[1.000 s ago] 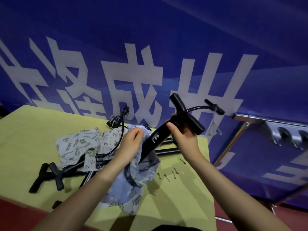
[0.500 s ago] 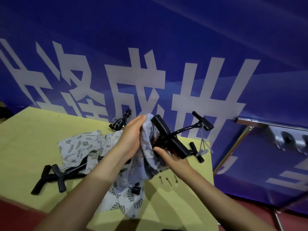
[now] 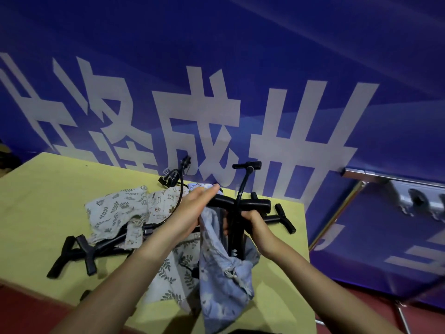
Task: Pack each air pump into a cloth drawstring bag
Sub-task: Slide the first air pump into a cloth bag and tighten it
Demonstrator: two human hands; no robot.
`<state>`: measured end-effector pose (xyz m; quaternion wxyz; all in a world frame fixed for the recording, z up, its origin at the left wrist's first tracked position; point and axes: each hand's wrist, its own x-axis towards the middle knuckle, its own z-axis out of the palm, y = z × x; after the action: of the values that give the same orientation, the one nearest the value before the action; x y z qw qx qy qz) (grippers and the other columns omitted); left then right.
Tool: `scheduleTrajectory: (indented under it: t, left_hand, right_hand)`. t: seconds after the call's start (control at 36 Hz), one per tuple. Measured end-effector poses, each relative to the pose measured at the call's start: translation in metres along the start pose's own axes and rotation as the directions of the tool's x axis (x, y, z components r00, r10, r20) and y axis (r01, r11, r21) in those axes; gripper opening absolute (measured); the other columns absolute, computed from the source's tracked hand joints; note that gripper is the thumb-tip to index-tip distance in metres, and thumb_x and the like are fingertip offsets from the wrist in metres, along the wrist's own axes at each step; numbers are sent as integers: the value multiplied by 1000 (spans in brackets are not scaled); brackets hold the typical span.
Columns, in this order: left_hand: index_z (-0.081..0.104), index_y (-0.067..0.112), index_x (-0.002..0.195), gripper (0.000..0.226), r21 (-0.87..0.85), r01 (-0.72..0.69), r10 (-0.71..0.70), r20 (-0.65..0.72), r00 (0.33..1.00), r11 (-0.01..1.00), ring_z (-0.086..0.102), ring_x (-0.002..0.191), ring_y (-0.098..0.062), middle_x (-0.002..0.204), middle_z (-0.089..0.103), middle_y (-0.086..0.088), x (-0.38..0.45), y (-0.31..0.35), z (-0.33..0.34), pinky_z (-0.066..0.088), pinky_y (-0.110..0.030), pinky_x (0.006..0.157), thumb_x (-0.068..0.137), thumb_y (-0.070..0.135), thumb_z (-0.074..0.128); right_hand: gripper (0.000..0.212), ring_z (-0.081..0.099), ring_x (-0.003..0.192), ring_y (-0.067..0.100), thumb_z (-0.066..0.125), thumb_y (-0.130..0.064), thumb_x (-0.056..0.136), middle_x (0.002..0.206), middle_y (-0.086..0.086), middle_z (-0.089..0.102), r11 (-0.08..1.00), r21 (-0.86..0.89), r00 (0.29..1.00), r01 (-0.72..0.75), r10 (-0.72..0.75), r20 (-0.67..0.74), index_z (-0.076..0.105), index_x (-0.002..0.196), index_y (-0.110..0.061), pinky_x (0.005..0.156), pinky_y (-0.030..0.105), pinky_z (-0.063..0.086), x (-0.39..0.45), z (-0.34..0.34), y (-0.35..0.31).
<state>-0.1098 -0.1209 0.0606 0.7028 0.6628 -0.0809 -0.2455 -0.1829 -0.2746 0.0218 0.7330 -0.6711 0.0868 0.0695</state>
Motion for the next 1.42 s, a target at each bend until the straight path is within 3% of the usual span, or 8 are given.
scheduleTrajectory:
  t: [0.22, 0.39, 0.53, 0.89, 1.08, 1.19, 1.28, 1.42]
  left_hand:
    - [57, 19, 75, 24, 139, -83, 80, 24, 997, 987, 59, 80, -18, 78, 59, -4, 0, -18, -1, 43, -36, 81, 94, 33, 58]
    - [60, 12, 84, 22, 232, -132, 115, 84, 990, 964, 59, 81, -16, 82, 59, -5, 3, -15, -5, 44, -32, 82, 96, 29, 55]
    - [67, 20, 87, 20, 348, -152, 119, 114, 986, 925, 64, 86, -7, 85, 67, 7, 5, -12, -20, 47, -19, 80, 98, 30, 53]
    - [65, 34, 101, 31, 479, -361, 342, 130, 931, 800, 53, 108, 13, 107, 63, 27, 10, -14, -31, 35, -3, 91, 104, 18, 38]
    - [61, 39, 107, 26, 552, -491, 424, 255, 869, 674, 55, 106, 2, 105, 56, 30, 11, -24, -37, 37, -9, 92, 83, 45, 55]
    - [65, 38, 102, 16, 530, -500, 482, 185, 857, 685, 58, 103, 0, 103, 60, 24, 12, -28, -40, 40, -10, 90, 87, 33, 62]
    - [65, 37, 99, 23, 504, -439, 456, 98, 885, 744, 60, 100, 1, 102, 63, 23, 12, -29, -41, 44, -12, 88, 92, 15, 63]
    - [66, 31, 98, 19, 478, -356, 376, 58, 925, 803, 62, 96, 1, 99, 67, 23, 13, -29, -40, 46, -12, 83, 93, 14, 61]
  right_hand:
    - [78, 49, 128, 3, 50, -86, 70, 135, -13, 57, 989, -145, 999, -22, 28, 39, 62, 125, -33, 114, 34, 29, -8, -7, 18]
    - [33, 61, 90, 4, 62, -48, 88, 89, -15, 67, 953, -154, 950, 260, -281, -139, 64, 95, -16, 83, 18, 46, -8, -8, 16]
    - [47, 55, 119, 15, 61, -57, 83, 122, -5, 60, 882, -285, 899, 374, -421, -121, 59, 119, -27, 99, 33, 44, -13, -31, 33]
    - [23, 68, 84, 7, 52, -22, 99, 98, -1, 71, 982, -182, 999, -45, 39, -33, 66, 113, -11, 67, 17, 51, 23, -18, 26]
    - [18, 63, 70, 3, 58, 0, 91, 76, -8, 69, 977, -207, 998, 46, -54, -32, 69, 89, -14, 63, 16, 48, 25, -20, 11]
    - [17, 70, 90, 18, 61, -11, 92, 97, 4, 74, 985, -144, 995, 93, -97, -16, 70, 107, -9, 74, 26, 55, 19, -24, 6]
    - [28, 61, 71, 27, 62, -18, 92, 80, 19, 64, 988, -118, 995, 98, -99, 2, 59, 94, 9, 62, 29, 48, 13, -28, 1]
    - [19, 49, 64, 23, 54, -18, 98, 74, 13, 54, 987, -140, 997, 77, -79, -8, 60, 82, -9, 55, 27, 37, 4, -29, 0]
